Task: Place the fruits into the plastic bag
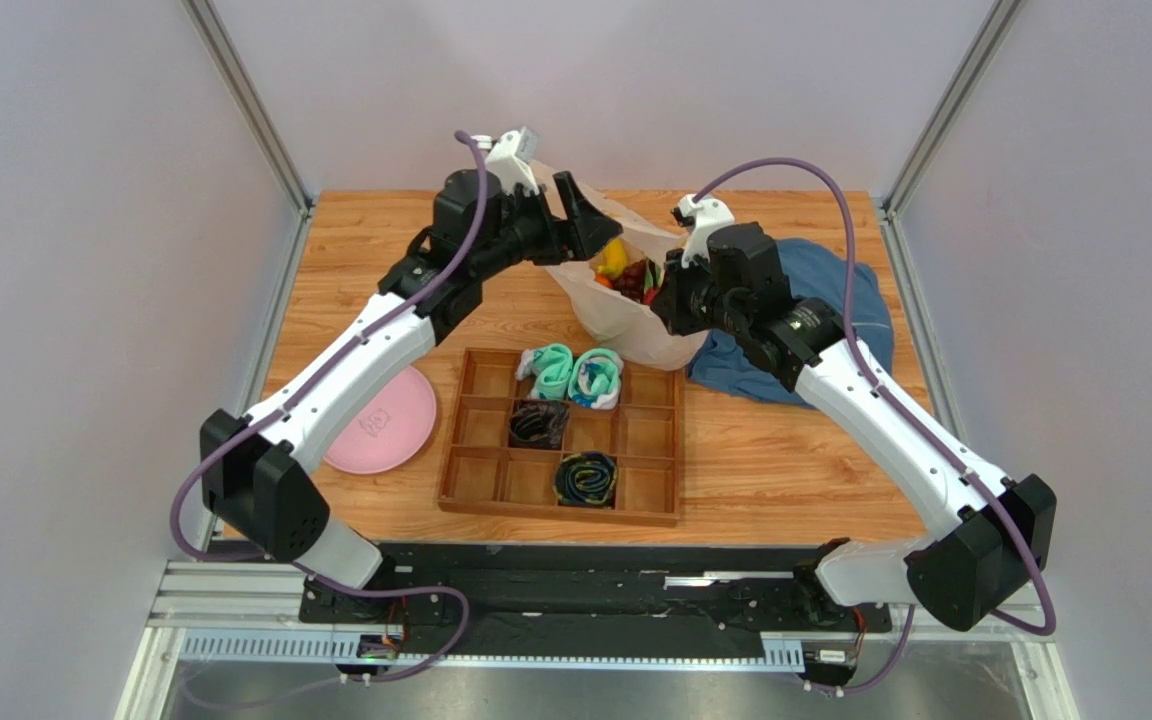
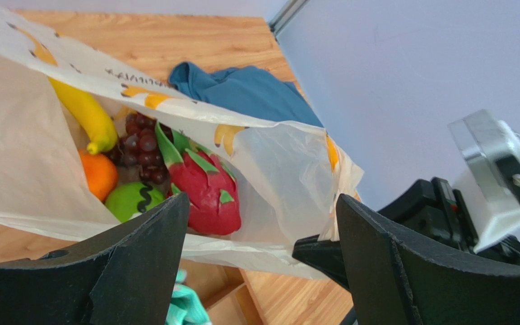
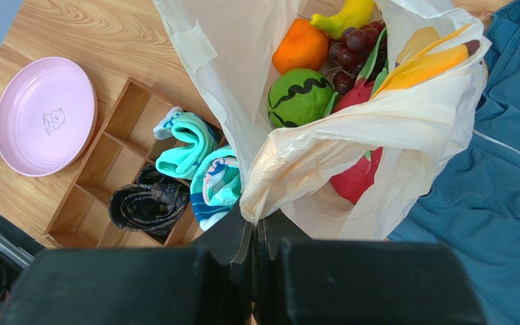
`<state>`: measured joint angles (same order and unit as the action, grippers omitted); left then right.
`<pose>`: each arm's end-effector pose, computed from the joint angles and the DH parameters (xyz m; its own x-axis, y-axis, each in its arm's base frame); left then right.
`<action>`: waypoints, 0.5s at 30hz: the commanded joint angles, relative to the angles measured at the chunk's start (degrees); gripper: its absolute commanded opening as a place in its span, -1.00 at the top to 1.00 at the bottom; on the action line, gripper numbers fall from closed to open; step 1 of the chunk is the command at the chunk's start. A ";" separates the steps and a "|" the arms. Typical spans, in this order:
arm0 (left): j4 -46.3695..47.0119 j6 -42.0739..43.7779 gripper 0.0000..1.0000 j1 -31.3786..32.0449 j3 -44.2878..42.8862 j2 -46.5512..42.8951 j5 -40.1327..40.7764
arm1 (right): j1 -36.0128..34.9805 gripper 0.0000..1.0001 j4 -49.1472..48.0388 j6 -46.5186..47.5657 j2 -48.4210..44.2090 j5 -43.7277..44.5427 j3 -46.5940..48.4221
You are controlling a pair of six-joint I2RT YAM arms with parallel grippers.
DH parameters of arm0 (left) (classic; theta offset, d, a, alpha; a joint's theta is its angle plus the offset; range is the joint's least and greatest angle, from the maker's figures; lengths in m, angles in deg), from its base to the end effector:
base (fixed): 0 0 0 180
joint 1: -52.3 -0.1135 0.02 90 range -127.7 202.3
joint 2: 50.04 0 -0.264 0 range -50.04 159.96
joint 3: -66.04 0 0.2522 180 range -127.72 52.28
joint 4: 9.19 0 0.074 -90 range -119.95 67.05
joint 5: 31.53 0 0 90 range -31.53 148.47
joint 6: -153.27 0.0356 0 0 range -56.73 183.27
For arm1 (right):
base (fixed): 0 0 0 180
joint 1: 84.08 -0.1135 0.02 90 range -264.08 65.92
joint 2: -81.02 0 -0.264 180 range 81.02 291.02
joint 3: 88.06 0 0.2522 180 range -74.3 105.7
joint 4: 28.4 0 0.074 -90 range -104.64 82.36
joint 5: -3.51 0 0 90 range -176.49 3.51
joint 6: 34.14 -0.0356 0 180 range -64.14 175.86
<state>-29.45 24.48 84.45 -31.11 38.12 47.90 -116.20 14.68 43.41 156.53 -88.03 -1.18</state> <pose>0.3077 -0.2011 0.3955 -0.5521 -0.3804 -0.7420 0.4228 0.6393 -0.6423 0.2488 0.1574 0.3612 -0.5535 -0.0930 -0.8277 -0.4419 0.8751 0.1972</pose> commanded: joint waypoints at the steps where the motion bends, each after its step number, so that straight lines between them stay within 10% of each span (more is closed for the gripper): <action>1: 0.01 10.47 -0.73 -4.27 1.13 -4.04 -4.47 | -0.23 0.91 -1.73 -0.03 -0.97 0.31 0.79; 9: -17.74 28.57 -0.63 -6.65 -7.12 -4.67 20.73 | -0.22 0.91 -1.37 -0.12 -0.45 0.75 1.23; 15: -21.45 25.26 -0.62 -11.83 -7.40 -0.54 16.57 | -0.23 0.90 -0.93 -0.21 0.43 0.57 2.11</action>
<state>-46.44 48.20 75.64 -37.82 35.28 64.10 -116.20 14.72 43.44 156.68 -88.01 -1.18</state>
